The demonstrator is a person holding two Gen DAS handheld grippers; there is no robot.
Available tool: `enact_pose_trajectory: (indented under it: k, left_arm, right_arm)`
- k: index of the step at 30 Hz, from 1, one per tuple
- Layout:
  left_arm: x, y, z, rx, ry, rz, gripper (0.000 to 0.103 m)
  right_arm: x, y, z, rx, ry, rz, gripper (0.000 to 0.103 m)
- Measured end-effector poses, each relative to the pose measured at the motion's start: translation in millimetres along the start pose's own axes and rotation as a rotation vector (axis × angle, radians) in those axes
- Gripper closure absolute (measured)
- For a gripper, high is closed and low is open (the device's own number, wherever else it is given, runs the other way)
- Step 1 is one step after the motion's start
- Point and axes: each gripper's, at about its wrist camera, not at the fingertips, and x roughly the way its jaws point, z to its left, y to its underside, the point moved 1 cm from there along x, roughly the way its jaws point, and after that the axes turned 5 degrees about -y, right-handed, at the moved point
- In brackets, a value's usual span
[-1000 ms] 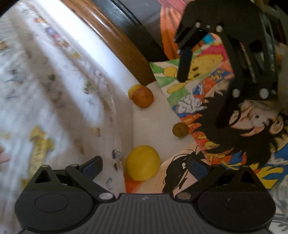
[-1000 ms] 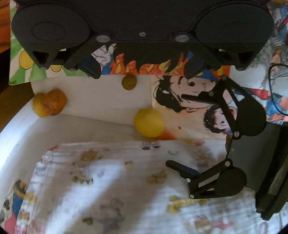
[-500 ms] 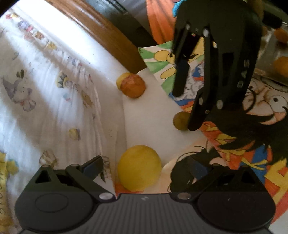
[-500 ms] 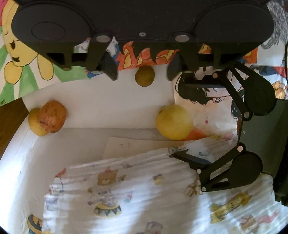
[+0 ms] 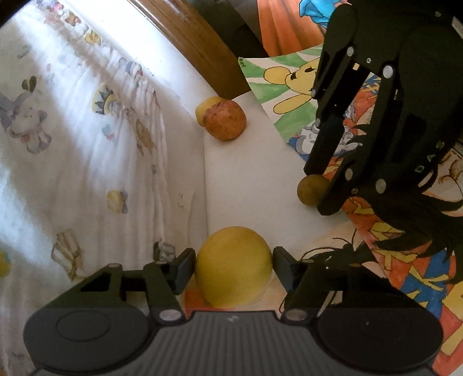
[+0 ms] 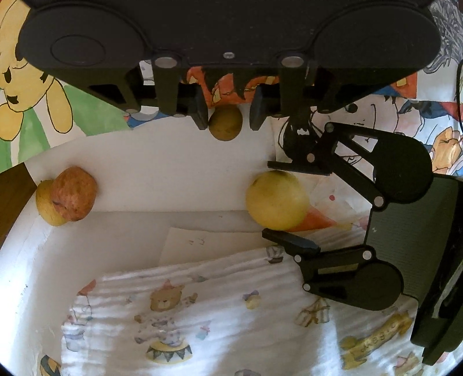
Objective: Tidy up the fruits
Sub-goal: 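Close the left tool on the yellow fruit while the right tool grasps the small brown fruit, then carry the yellow fruit over the tray with the left tool while the right tool carries the brown fruit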
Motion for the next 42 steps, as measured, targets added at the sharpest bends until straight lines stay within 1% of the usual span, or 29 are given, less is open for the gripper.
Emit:
enact_pose_trajectory:
  k: [3, 9, 13, 20, 25, 28, 35, 37, 42]
  left_arm:
    - [-3.2, 1.4, 0.4, -0.012, 0.003, 0.006, 0.041]
    - [-2.9, 0.5, 1.1, -0.037, -0.004, 0.021, 0.042]
    - [-6.4, 0.1, 2.6, -0.091, -0.008, 0.039, 0.043]
    - [-22.1, 4.2, 6.9, -0.258, 0.056, 0.053, 0.043]
    - [-33.5, 4.9, 6.4, -0.339, 0.108, 0.078, 0.043]
    - [-40.3, 6.4, 7.7, -0.412, 0.153, 0.089, 0.043]
    - [-62.2, 7.4, -2.8, -0.536, 0.234, 0.106, 0.043]
    - [-69.4, 6.4, -6.8, -0.57, 0.257, 0.102, 0.043]
    - [-91.4, 2.2, -19.5, -0.631, 0.3, 0.064, 0.043]
  right_arm:
    - [0.7, 1.5, -2.3, 0.017, 0.006, -0.004, 0.075]
    - [0.2, 3.4, -2.1, 0.037, 0.013, -0.005, 0.075]
    - [-4.6, 4.6, -0.2, 0.058, 0.016, 0.0, 0.075]
    - [-23.9, 12.4, 8.4, 0.087, 0.035, -0.014, 0.075]
    - [-43.7, 21.8, 15.7, 0.107, 0.045, -0.032, 0.075]
    - [-54.7, 26.4, 19.1, 0.118, 0.047, -0.048, 0.075]
    - [-86.1, 44.6, 38.6, 0.155, 0.053, -0.08, 0.075]
    - [-94.8, 50.5, 42.3, 0.171, 0.057, -0.092, 0.075]
    - [-123.2, 69.8, 45.3, 0.218, 0.075, -0.134, 0.075]
